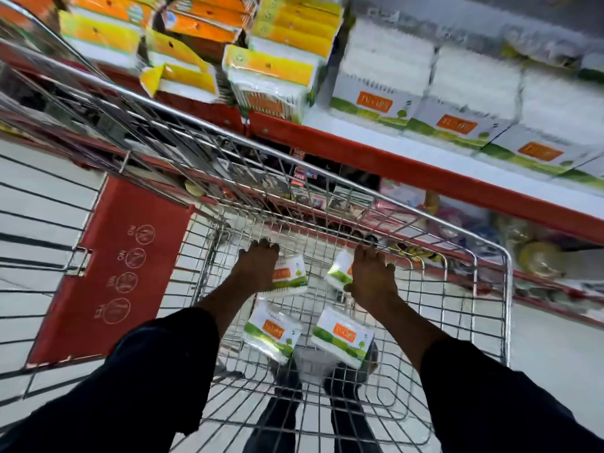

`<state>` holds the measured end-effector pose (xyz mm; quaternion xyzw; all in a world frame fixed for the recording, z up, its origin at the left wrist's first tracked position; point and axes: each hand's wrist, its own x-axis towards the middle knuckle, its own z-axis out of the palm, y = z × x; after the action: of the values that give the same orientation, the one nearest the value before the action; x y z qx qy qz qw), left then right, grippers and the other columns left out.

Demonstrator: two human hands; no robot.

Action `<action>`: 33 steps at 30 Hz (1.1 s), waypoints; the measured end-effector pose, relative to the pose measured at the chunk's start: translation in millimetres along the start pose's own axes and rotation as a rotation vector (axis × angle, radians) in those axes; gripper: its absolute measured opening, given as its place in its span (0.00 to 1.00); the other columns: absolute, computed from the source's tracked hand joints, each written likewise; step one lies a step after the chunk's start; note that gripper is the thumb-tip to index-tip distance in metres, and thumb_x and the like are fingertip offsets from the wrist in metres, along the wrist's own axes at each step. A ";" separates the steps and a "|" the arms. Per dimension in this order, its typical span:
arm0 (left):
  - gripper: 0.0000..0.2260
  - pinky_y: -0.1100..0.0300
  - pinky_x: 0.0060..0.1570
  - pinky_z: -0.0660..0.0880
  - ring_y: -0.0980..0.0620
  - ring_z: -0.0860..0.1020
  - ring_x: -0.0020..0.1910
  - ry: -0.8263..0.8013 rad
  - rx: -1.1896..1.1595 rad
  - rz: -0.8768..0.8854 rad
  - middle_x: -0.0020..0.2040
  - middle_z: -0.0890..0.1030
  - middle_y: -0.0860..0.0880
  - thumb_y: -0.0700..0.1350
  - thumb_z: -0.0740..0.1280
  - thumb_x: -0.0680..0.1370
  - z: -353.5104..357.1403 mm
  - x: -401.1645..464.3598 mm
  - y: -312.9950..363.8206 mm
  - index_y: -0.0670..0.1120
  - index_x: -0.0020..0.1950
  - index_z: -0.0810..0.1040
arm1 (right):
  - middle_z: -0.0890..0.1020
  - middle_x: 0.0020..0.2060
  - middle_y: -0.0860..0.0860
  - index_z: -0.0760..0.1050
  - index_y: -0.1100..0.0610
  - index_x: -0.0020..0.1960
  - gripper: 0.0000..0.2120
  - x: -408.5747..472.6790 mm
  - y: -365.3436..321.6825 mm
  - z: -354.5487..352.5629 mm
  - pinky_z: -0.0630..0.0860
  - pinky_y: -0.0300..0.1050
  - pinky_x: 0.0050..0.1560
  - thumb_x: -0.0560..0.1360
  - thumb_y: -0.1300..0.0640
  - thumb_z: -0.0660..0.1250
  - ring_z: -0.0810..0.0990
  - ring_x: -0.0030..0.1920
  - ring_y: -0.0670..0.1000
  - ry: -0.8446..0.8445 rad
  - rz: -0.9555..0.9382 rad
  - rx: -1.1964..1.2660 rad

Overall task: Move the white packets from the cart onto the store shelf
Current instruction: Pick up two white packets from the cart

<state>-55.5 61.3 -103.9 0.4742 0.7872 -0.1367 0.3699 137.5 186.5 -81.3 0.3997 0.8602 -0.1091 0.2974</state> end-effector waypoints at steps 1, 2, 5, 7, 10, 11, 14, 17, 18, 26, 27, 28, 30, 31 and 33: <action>0.36 0.39 0.68 0.68 0.38 0.66 0.71 -0.015 0.028 0.010 0.71 0.67 0.39 0.46 0.76 0.69 -3.7 1.1 0.2 0.42 0.73 0.64 | 0.63 0.73 0.63 0.53 0.63 0.76 0.45 0.9 0.1 -1.1 0.68 0.62 0.66 0.71 0.46 0.74 0.65 0.71 0.63 0.002 0.003 -0.003; 0.35 0.38 0.68 0.67 0.38 0.66 0.70 -0.025 0.053 0.021 0.70 0.68 0.39 0.47 0.76 0.69 -7.4 1.7 1.0 0.43 0.72 0.66 | 0.63 0.72 0.63 0.54 0.63 0.75 0.46 0.9 0.0 -2.0 0.68 0.62 0.66 0.70 0.46 0.75 0.65 0.71 0.63 0.004 0.006 -0.012; 0.29 0.38 0.67 0.67 0.39 0.66 0.69 -0.047 0.086 0.048 0.68 0.69 0.39 0.49 0.75 0.71 -11.6 -0.2 2.7 0.45 0.70 0.69 | 0.65 0.70 0.63 0.60 0.62 0.72 0.44 -2.3 -1.1 -3.3 0.70 0.60 0.64 0.67 0.43 0.76 0.67 0.69 0.63 0.014 0.001 -0.046; 0.30 0.38 0.67 0.66 0.39 0.65 0.70 -0.037 0.074 0.066 0.69 0.68 0.40 0.50 0.75 0.71 -10.7 -1.6 0.7 0.46 0.70 0.69 | 0.66 0.69 0.62 0.66 0.61 0.69 0.39 -5.0 -1.3 -2.5 0.71 0.58 0.63 0.66 0.44 0.77 0.67 0.68 0.62 0.025 -0.003 -0.016; 0.29 0.41 0.67 0.66 0.41 0.65 0.70 0.007 0.044 0.116 0.69 0.68 0.43 0.50 0.75 0.70 -12.1 -5.0 -2.2 0.47 0.69 0.71 | 0.67 0.68 0.61 0.67 0.61 0.68 0.38 -7.4 1.3 -1.9 0.74 0.56 0.61 0.66 0.46 0.78 0.67 0.68 0.62 0.054 0.020 0.118; 0.28 0.44 0.66 0.67 0.42 0.67 0.69 0.016 0.020 0.133 0.69 0.70 0.44 0.50 0.75 0.71 -12.3 -6.2 -3.2 0.48 0.69 0.71 | 0.68 0.67 0.61 0.66 0.61 0.68 0.37 -7.7 2.0 -1.6 0.74 0.56 0.61 0.66 0.47 0.78 0.68 0.67 0.61 0.060 0.021 0.174; 0.26 0.50 0.64 0.71 0.44 0.71 0.67 0.063 -0.070 0.163 0.67 0.75 0.46 0.48 0.74 0.71 -15.6 -17.7 -2.6 0.48 0.68 0.72 | 0.75 0.62 0.60 0.62 0.64 0.69 0.37 -13.4 2.7 -4.5 0.74 0.52 0.58 0.69 0.51 0.76 0.73 0.63 0.61 0.044 0.016 0.340; 0.25 0.48 0.62 0.74 0.42 0.75 0.63 0.144 -0.132 0.156 0.62 0.79 0.43 0.47 0.75 0.69 -22.2 -34.3 -0.6 0.49 0.65 0.75 | 0.78 0.59 0.59 0.63 0.63 0.69 0.35 -21.6 1.5 -12.1 0.75 0.48 0.55 0.69 0.52 0.76 0.76 0.61 0.60 0.064 0.012 0.424; 0.24 0.49 0.61 0.74 0.41 0.76 0.61 0.175 -0.129 0.150 0.60 0.79 0.42 0.46 0.75 0.69 -26.9 -42.2 0.6 0.48 0.65 0.75 | 0.79 0.59 0.58 0.64 0.61 0.68 0.34 -26.4 1.0 -17.9 0.75 0.48 0.54 0.69 0.52 0.76 0.77 0.61 0.59 0.084 -0.001 0.429; 0.23 0.48 0.55 0.79 0.41 0.80 0.55 0.323 -0.103 0.133 0.56 0.80 0.43 0.46 0.75 0.68 -93.3 -126.0 4.0 0.49 0.62 0.76 | 0.83 0.51 0.53 0.69 0.54 0.58 0.26 -80.6 3.8 -103.6 0.75 0.46 0.46 0.66 0.52 0.77 0.81 0.54 0.57 0.215 -0.079 0.410; 0.22 0.49 0.55 0.80 0.41 0.80 0.56 0.345 -0.090 0.136 0.56 0.81 0.43 0.44 0.75 0.69 -104.1 -136.3 5.2 0.48 0.62 0.77 | 0.82 0.51 0.53 0.69 0.54 0.58 0.26 -87.9 5.2 -115.6 0.74 0.46 0.43 0.65 0.53 0.77 0.81 0.53 0.57 0.216 -0.081 0.413; 0.21 0.50 0.55 0.79 0.41 0.80 0.56 0.372 -0.077 0.143 0.56 0.82 0.43 0.44 0.75 0.69 -116.3 -146.4 6.7 0.48 0.62 0.78 | 0.82 0.50 0.54 0.69 0.54 0.57 0.25 -95.6 6.5 -129.0 0.72 0.45 0.41 0.65 0.54 0.77 0.81 0.53 0.57 0.223 -0.084 0.420; 0.22 0.50 0.56 0.79 0.42 0.80 0.58 0.411 -0.038 0.148 0.58 0.82 0.44 0.45 0.75 0.69 -139.9 -162.8 9.0 0.48 0.63 0.77 | 0.82 0.51 0.53 0.70 0.53 0.57 0.24 -110.1 8.8 -153.6 0.70 0.44 0.41 0.65 0.55 0.76 0.80 0.53 0.57 0.241 -0.098 0.428; 0.23 0.49 0.57 0.78 0.42 0.79 0.59 0.422 -0.023 0.147 0.59 0.81 0.44 0.45 0.74 0.69 -152.0 -169.9 10.7 0.48 0.64 0.76 | 0.81 0.51 0.53 0.70 0.52 0.57 0.25 -116.4 9.4 -165.6 0.70 0.43 0.41 0.65 0.55 0.76 0.80 0.54 0.56 0.254 -0.109 0.429; 0.24 0.49 0.57 0.78 0.41 0.79 0.59 0.462 -0.010 0.153 0.59 0.81 0.43 0.47 0.74 0.69 -176.6 -184.3 15.7 0.48 0.64 0.76 | 0.81 0.51 0.53 0.70 0.52 0.59 0.25 -130.1 13.4 -190.0 0.69 0.42 0.42 0.65 0.54 0.77 0.79 0.54 0.55 0.285 -0.117 0.421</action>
<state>-71.2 50.4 151.2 0.5490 0.8135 0.0079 0.1915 132.4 195.1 149.2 0.4138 0.8733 -0.2453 0.0767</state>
